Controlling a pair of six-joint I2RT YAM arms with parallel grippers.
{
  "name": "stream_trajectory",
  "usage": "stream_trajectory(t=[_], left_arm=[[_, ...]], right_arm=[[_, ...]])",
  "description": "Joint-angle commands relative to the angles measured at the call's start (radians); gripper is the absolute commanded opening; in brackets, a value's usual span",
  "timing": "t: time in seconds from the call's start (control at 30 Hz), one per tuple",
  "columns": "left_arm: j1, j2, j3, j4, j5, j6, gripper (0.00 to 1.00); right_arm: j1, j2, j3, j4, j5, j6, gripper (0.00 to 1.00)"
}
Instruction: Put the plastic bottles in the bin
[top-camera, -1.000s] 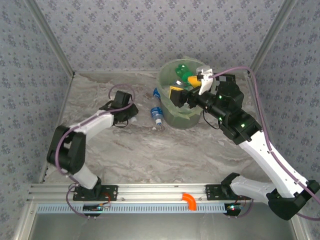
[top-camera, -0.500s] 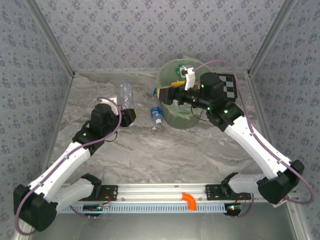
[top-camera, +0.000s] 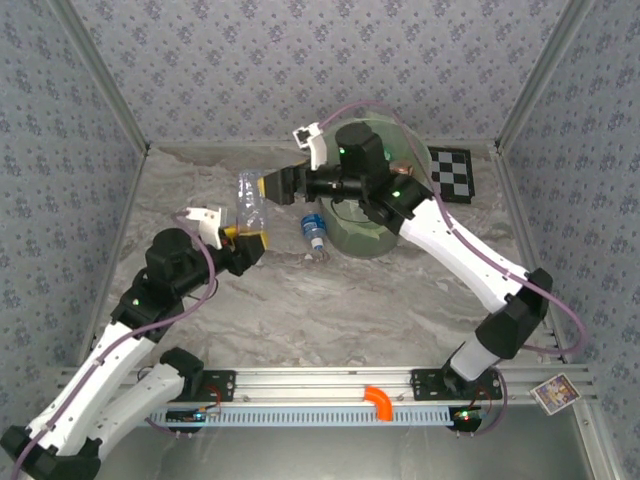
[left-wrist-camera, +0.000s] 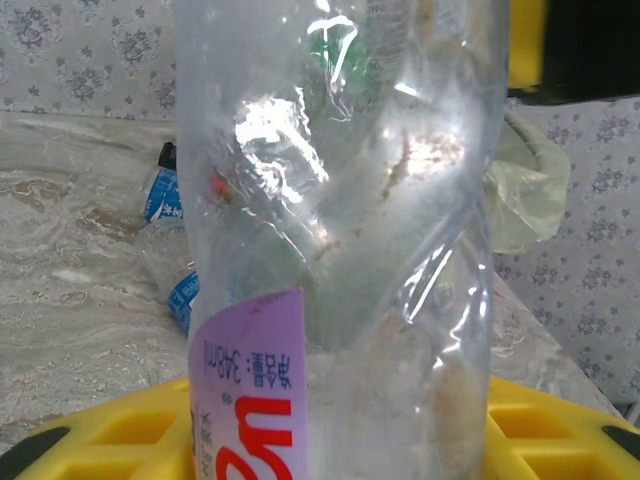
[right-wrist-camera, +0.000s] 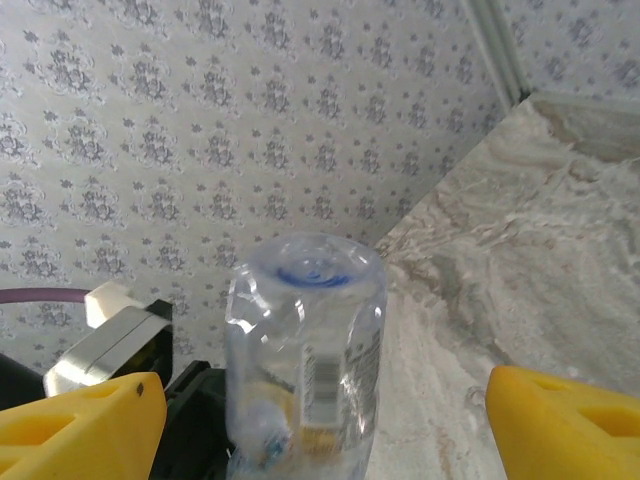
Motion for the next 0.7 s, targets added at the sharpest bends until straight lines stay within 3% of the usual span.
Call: stream_trajectory(t=[0.0, 0.2, 0.4, 0.53, 0.67], left_arm=[[-0.007, -0.030, 0.009, -0.028, 0.029, 0.033, 0.49], [-0.011, -0.048, 0.009, -0.027, 0.047, 0.040, 0.49], [-0.010, -0.038, 0.013, -0.028, 0.049, 0.044, 0.49], [-0.011, -0.032, 0.010, -0.028, 0.039, 0.044, 0.49], [-0.011, -0.026, -0.001, -0.020, 0.006, 0.045, 0.54]], right_arm=[[0.029, 0.053, 0.080, -0.063, -0.035, 0.008, 0.85], [0.066, 0.148, 0.177, -0.133, -0.067, 0.003, 0.85], [0.080, 0.183, 0.215, -0.135, -0.105, 0.016, 0.73], [0.080, 0.176, 0.211, -0.139, -0.125, 0.018, 0.59], [0.080, 0.143, 0.199, -0.142, -0.102, 0.009, 0.53]])
